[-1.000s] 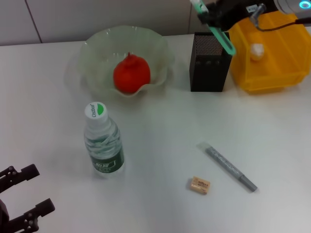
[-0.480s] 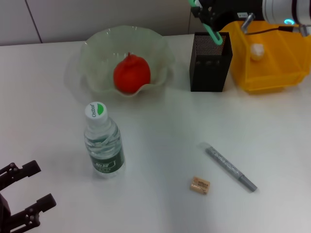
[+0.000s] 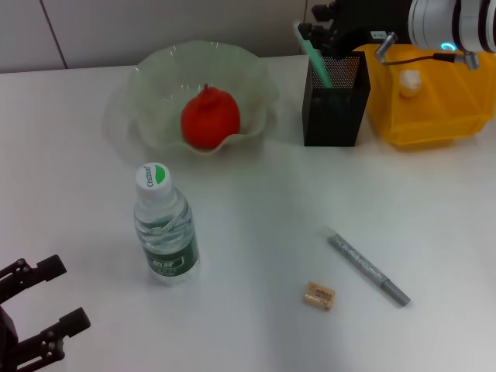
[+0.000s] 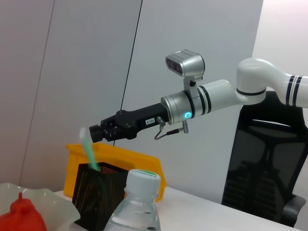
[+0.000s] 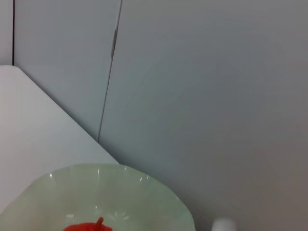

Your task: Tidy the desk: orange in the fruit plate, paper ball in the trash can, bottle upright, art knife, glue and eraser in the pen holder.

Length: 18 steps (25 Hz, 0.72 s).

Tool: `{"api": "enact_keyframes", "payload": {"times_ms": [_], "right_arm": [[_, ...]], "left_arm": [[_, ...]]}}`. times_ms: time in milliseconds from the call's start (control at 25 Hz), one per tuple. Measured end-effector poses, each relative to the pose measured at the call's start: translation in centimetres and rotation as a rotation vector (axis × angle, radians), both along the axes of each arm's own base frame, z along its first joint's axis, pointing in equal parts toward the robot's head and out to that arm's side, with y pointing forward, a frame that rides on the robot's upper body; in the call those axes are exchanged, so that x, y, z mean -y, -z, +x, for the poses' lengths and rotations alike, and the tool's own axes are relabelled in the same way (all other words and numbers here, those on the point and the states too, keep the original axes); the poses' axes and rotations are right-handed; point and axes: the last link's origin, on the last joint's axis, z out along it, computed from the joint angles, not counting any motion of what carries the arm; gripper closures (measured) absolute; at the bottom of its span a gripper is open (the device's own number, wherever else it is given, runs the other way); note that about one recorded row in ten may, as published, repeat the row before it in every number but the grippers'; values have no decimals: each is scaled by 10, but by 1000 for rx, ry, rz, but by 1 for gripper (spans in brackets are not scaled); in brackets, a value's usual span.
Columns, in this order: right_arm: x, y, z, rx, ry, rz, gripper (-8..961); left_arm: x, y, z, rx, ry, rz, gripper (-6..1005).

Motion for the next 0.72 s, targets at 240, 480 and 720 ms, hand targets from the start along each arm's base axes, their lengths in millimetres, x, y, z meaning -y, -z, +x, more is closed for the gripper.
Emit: {"api": "enact_keyframes", "payload": {"times_ms": [240,480,720], "right_arm": [[0,-2,0,-11,12,1,525],[25,-17,-24,-34,21,-125,340],[55,-23,-55,141,185,-327,229]], "left_arm": [[-1,-1,0,-2,2,2,229],[-1,-3,0,-5,6,17,229],[-1,-3,-1,-20,19,27,229]]}}
